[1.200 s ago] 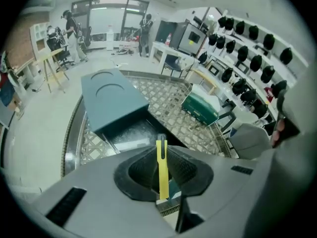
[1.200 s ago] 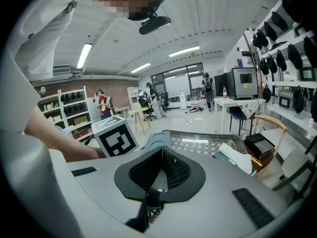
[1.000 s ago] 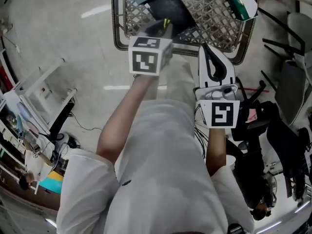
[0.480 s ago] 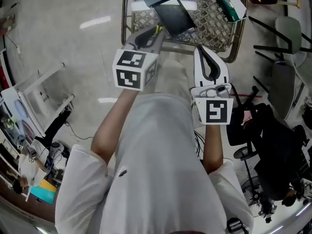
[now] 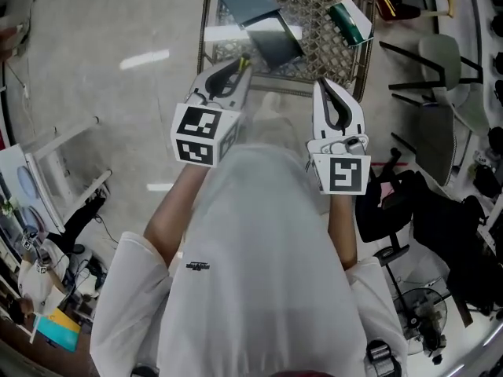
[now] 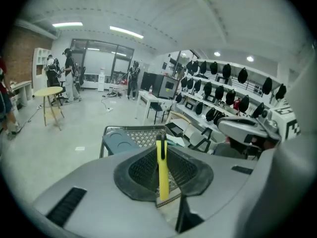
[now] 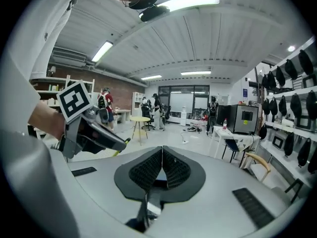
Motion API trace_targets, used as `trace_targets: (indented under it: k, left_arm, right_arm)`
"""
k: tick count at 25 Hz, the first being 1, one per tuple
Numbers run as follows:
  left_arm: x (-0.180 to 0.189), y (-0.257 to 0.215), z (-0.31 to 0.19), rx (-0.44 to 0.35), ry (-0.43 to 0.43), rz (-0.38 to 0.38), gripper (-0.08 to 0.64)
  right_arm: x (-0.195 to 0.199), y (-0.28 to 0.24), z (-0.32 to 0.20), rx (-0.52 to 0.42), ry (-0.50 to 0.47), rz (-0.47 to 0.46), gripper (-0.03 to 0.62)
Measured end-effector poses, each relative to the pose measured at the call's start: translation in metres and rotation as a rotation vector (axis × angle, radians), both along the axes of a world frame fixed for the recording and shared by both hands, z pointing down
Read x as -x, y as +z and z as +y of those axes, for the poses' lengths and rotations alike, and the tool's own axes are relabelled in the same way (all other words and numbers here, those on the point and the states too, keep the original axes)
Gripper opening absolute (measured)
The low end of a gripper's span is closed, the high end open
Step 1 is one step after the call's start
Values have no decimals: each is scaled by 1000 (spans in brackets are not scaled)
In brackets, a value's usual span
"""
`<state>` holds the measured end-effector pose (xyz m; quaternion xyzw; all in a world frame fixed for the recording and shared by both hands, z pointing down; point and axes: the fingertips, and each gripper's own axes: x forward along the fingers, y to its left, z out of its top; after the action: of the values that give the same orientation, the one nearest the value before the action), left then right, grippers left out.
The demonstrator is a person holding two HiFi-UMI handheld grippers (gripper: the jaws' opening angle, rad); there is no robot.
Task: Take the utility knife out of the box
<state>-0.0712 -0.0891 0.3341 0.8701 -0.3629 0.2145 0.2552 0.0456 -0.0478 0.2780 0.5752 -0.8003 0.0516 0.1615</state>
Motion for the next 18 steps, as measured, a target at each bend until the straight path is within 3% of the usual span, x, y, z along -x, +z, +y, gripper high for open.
trace_targets:
  k: [12,18]
  left_arm:
    - [45,-61,-2,-183,-91,73,58]
    - [58,-73,3,-206,-110,111,58]
  right_arm:
    - [-7,-34,0,-72,34,28,0]
    - [-7,-37,-4,-63,28,13,0]
